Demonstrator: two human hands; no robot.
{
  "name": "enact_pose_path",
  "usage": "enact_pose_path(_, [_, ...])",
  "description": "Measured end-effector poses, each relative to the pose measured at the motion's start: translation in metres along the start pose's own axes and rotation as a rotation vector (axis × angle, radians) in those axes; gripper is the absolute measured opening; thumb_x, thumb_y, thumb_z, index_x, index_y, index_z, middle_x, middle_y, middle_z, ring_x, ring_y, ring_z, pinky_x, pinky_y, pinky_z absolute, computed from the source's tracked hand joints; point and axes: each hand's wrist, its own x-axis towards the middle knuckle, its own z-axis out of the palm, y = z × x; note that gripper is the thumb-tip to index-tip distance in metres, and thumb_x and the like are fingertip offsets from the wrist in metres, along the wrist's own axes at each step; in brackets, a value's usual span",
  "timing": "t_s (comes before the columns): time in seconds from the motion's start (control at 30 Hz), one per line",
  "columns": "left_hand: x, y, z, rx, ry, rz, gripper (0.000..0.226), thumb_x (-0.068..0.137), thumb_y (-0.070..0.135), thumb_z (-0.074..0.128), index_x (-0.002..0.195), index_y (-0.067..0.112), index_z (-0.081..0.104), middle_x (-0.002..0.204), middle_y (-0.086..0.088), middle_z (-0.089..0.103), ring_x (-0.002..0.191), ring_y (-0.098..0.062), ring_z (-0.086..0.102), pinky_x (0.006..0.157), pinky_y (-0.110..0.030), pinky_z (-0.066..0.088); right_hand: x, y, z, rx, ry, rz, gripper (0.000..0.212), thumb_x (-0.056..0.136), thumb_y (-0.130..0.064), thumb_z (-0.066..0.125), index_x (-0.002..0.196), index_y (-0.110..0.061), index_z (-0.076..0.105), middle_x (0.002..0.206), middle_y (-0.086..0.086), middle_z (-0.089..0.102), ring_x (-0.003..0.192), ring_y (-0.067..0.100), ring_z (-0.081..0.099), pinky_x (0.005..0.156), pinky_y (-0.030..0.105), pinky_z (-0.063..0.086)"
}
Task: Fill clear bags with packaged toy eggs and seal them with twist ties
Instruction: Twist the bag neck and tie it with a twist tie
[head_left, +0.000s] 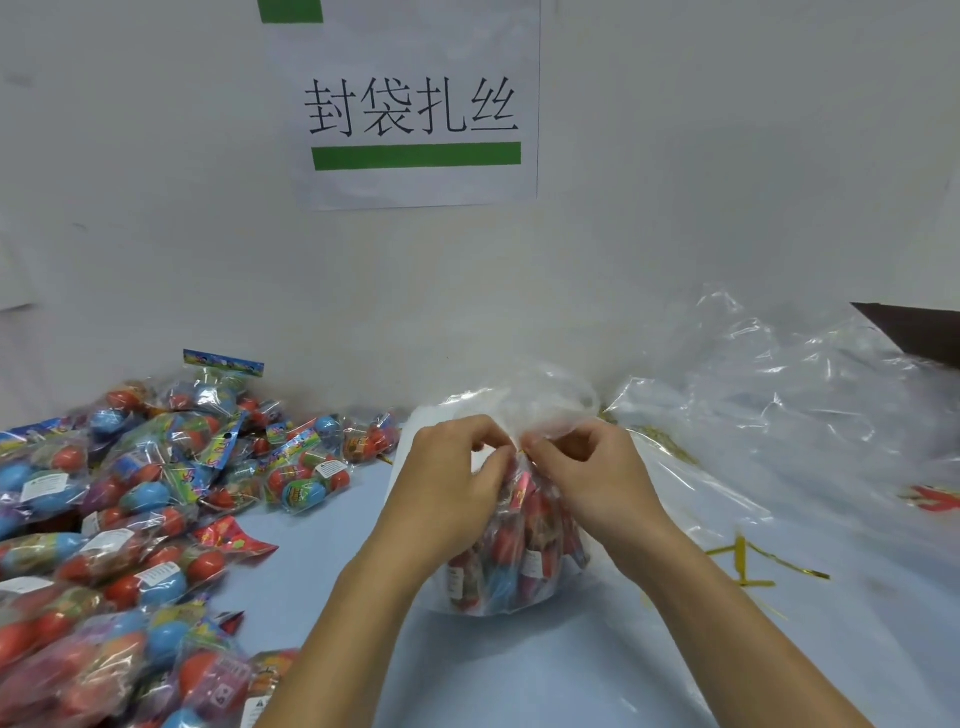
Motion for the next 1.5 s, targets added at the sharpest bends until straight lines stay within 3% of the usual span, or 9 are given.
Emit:
enact_pose_path(0.23, [0.000, 0.014, 0.003, -0.281, -0.078, -0.340, 0.025, 0.095, 0.016, 0.053, 0.076, 0.007, 0.065, 0.059, 0.003, 0.059, 0.053, -0.010, 0.052, 0.051, -0.023, 0.042, -0.003, -0.006, -0.005, -0.154, -0.128, -0.116, 0.014, 0.095, -0.014, 0.062, 0.082, -0.018, 0.067, 0.067, -0.012, 0.066, 0.061, 0.003, 0.058, 0.057, 0.016, 0.045])
enact_pose_path(0.43, [-0.002, 0.021, 0.002, 0.135, -0.050, -0.008, 0.015, 0.100, 0.023, 0.049, 0.104, 0.023, 0.064, 0.118, 0.011, 0.055, 0.116, -0.011, 0.037, 0.100, -0.034, 0.028, -0.003, -0.011, -0.015, -0.280, -0.152, -0.238, 0.020, 0.099, -0.029, 0.058, 0.100, -0.009, 0.061, 0.090, 0.007, 0.068, 0.084, 0.026, 0.063, 0.072, 0.037, 0.052])
enact_pose_path(0.53, [-0.005, 0.028, 0.002, 0.303, 0.024, 0.115, 0.017, 0.099, 0.021, 0.051, 0.110, 0.025, 0.064, 0.124, 0.012, 0.053, 0.114, -0.007, 0.033, 0.088, -0.024, 0.015, -0.003, -0.015, -0.019, -0.333, -0.166, -0.262, 0.013, 0.096, -0.020, 0.054, 0.097, -0.009, 0.061, 0.084, 0.008, 0.067, 0.076, 0.029, 0.061, 0.069, 0.048, 0.051])
enact_pose_path(0.67, [-0.006, 0.033, 0.001, 0.410, 0.074, 0.177, 0.019, 0.094, 0.015, 0.063, 0.105, 0.028, 0.071, 0.117, 0.012, 0.062, 0.107, -0.015, 0.043, 0.082, -0.027, 0.014, -0.003, -0.018, -0.027, -0.313, -0.167, -0.276, 0.019, 0.095, -0.016, 0.054, 0.105, -0.023, 0.068, 0.095, -0.005, 0.072, 0.085, 0.015, 0.067, 0.072, 0.033, 0.056])
enact_pose_path(0.8, [-0.003, 0.032, 0.004, 0.130, 0.013, 0.021, 0.022, 0.098, 0.020, 0.059, 0.097, 0.041, 0.066, 0.110, 0.024, 0.060, 0.113, -0.015, 0.046, 0.104, -0.042, 0.033, 0.003, -0.013, -0.031, -0.425, -0.201, -0.243, 0.009, 0.093, -0.013, 0.056, 0.095, -0.017, 0.064, 0.086, -0.001, 0.067, 0.075, 0.023, 0.062, 0.065, 0.044, 0.052])
enact_pose_path(0.97, [-0.005, 0.035, 0.006, 0.220, 0.014, -0.032, 0.012, 0.099, 0.023, 0.053, 0.095, 0.032, 0.060, 0.114, 0.015, 0.051, 0.118, -0.017, 0.041, 0.104, -0.040, 0.030, 0.001, -0.011, -0.027, -0.435, -0.083, -0.254, 0.026, 0.088, -0.033, 0.067, 0.068, -0.029, 0.052, 0.067, -0.013, 0.059, 0.060, 0.007, 0.055, 0.053, 0.017, 0.041])
enact_pose_path(1.1, [-0.012, 0.044, 0.019, 0.424, 0.160, 0.032, 0.007, 0.093, 0.021, 0.058, 0.092, 0.019, 0.065, 0.111, 0.003, 0.053, 0.106, -0.022, 0.042, 0.086, -0.034, 0.026, 0.001, -0.015, -0.021, -0.545, 0.013, -0.247, 0.016, 0.084, -0.029, 0.058, 0.076, -0.015, 0.060, 0.073, 0.000, 0.064, 0.073, 0.023, 0.060, 0.064, 0.039, 0.051])
enact_pose_path(1.23, [-0.017, 0.055, 0.032, 0.309, 0.245, 0.070, 0.012, 0.089, 0.015, 0.066, 0.078, 0.016, 0.062, 0.091, 0.003, 0.055, 0.091, -0.023, 0.048, 0.081, -0.036, 0.035, 0.001, -0.021, -0.022, -0.378, 0.159, -0.133, 0.019, 0.085, -0.024, 0.066, 0.066, -0.022, 0.062, 0.070, -0.008, 0.068, 0.075, 0.011, 0.066, 0.074, 0.033, 0.055])
enact_pose_path(1.5, [-0.018, 0.052, 0.032, -0.088, 0.216, 0.027, 0.017, 0.085, 0.044, 0.057, 0.097, 0.051, 0.068, 0.124, 0.015, 0.056, 0.122, -0.006, 0.043, 0.105, -0.036, 0.030, 0.008, -0.020, -0.038, -0.121, 0.300, -0.037, 0.026, 0.088, -0.021, 0.071, 0.065, -0.022, 0.059, 0.061, -0.006, 0.065, 0.064, 0.017, 0.066, 0.068, 0.039, 0.055])
